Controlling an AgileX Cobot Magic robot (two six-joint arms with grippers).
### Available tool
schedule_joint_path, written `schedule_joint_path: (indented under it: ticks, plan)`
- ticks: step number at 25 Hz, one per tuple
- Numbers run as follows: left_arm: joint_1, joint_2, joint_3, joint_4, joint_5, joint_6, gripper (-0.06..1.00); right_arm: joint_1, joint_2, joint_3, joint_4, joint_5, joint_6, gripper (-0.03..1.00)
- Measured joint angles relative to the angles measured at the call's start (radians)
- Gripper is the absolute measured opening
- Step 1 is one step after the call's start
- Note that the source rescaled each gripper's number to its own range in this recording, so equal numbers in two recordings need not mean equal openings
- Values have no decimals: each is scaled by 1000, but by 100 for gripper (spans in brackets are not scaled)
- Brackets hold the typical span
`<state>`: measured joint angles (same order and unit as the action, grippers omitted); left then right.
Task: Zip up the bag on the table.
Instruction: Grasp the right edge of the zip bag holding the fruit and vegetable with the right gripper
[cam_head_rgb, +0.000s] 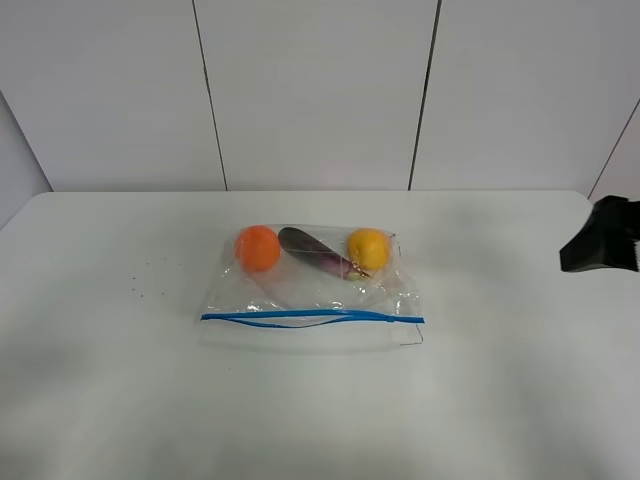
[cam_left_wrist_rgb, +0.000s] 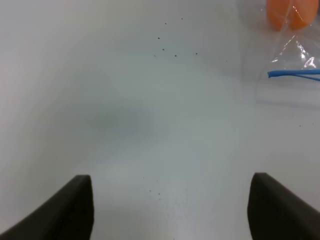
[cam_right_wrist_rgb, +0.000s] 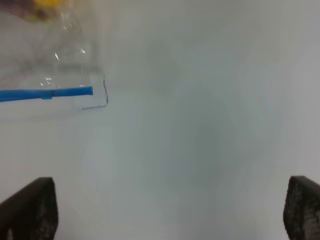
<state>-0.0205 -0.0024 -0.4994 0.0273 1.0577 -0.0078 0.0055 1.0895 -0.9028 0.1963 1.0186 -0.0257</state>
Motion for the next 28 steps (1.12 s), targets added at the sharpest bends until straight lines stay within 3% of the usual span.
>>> schedule_joint_path:
  ticks: [7, 15, 19, 23, 28]
  plan:
    - [0, 0, 0, 0, 0, 0, 100, 0, 314, -10, 177, -133, -136, 100]
    - [0, 0, 0, 0, 0, 0, 100, 0, 578, -10, 552, -204, -530, 100]
    - [0, 0, 0, 0, 0, 0, 100, -9, 697, -10, 758, -180, -750, 100]
    - [0, 0, 0, 0, 0, 0, 100, -73, 808, -11, 931, -105, -928, 100]
    - [0, 0, 0, 0, 0, 0, 100, -137, 905, -18, 1024, 41, -1063, 100]
